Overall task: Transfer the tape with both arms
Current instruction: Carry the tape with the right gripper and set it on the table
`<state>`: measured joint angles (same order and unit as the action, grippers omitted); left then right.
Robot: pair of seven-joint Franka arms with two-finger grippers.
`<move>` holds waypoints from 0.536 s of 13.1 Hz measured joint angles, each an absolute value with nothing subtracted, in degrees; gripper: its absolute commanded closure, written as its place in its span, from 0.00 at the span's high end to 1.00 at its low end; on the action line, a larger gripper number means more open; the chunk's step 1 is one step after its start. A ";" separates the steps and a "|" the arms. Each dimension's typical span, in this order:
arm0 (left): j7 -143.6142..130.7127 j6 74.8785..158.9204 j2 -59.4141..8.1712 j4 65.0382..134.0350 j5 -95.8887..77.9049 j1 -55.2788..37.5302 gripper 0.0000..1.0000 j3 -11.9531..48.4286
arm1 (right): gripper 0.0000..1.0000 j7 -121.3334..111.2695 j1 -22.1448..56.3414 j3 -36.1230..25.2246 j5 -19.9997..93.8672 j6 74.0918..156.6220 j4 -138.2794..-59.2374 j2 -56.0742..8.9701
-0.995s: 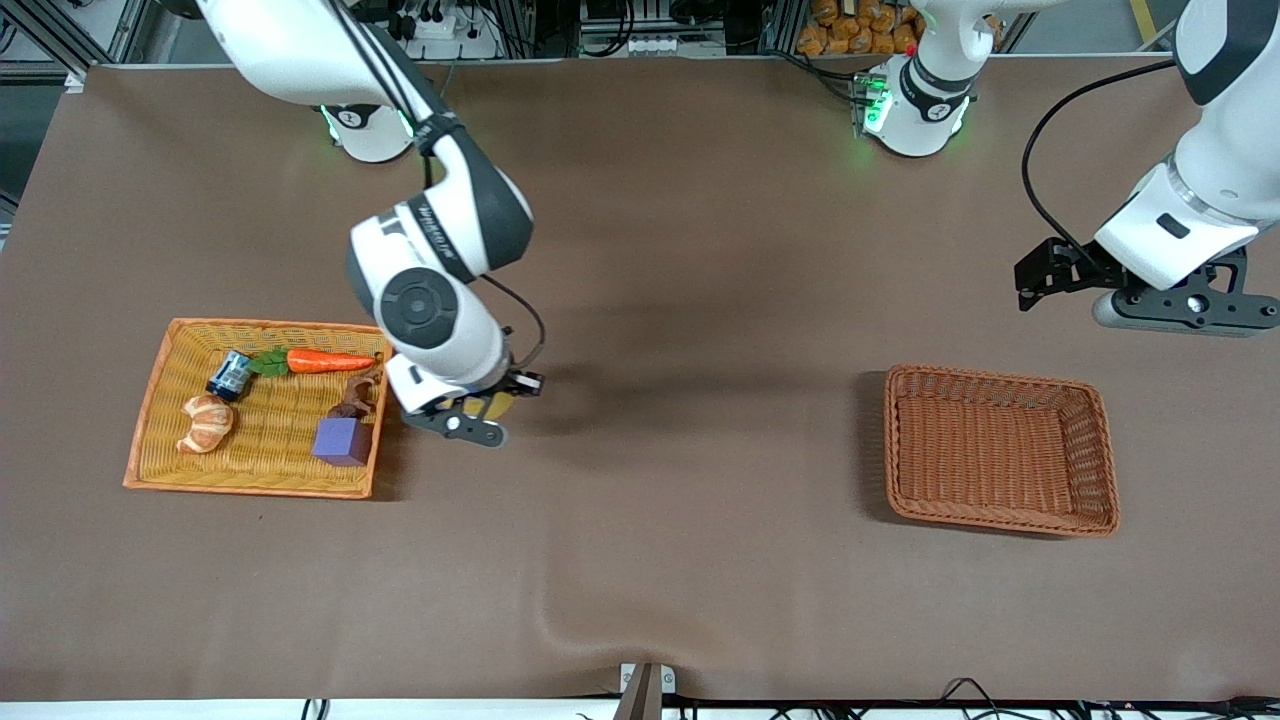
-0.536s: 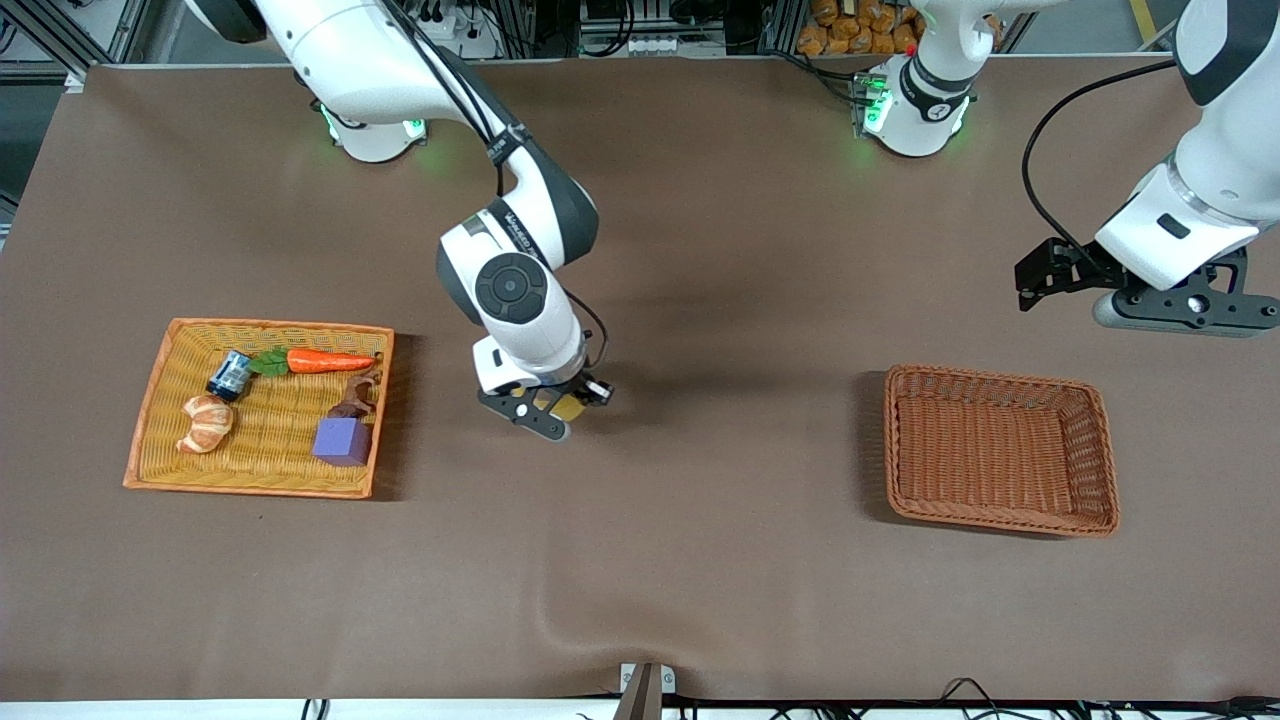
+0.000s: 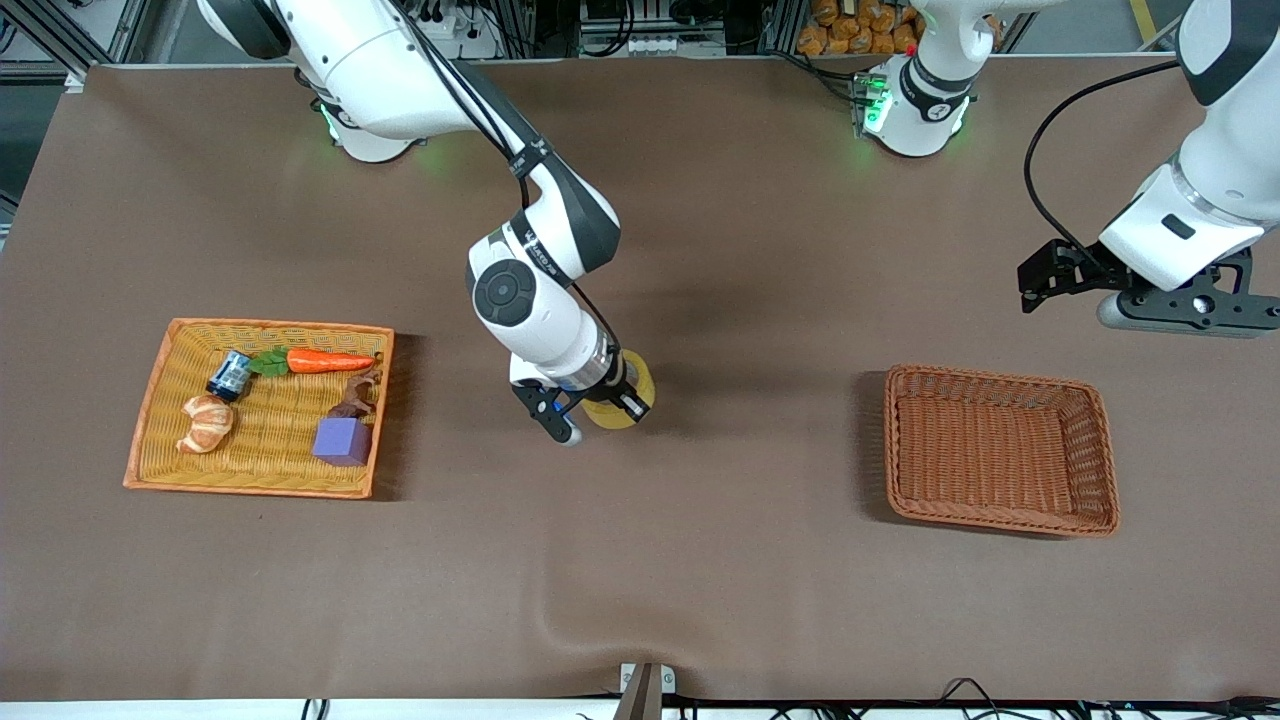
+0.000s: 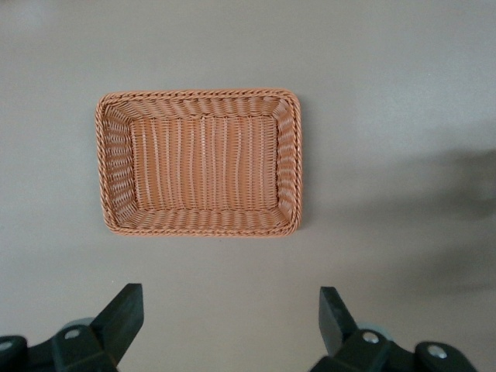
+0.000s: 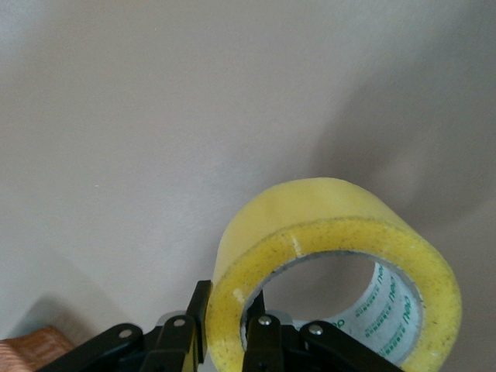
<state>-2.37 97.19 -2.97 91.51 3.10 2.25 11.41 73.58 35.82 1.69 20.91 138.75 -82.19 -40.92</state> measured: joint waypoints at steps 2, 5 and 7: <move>-2.37 97.19 -2.97 91.51 3.10 2.36 1.00 11.27 | 0.00 73.88 35.86 1.69 24.12 139.01 -82.12 -40.93; -2.37 97.19 -2.98 91.51 3.10 2.39 1.00 11.21 | 0.00 75.78 35.93 1.69 25.77 139.90 -82.02 -40.93; -2.37 97.19 -2.98 91.51 3.10 2.40 1.00 11.18 | 0.00 78.37 36.13 1.72 25.84 142.16 -82.00 -40.94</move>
<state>-2.37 97.19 -2.98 91.51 3.10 2.40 11.18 78.37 36.13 1.72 25.84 142.16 -82.00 -40.94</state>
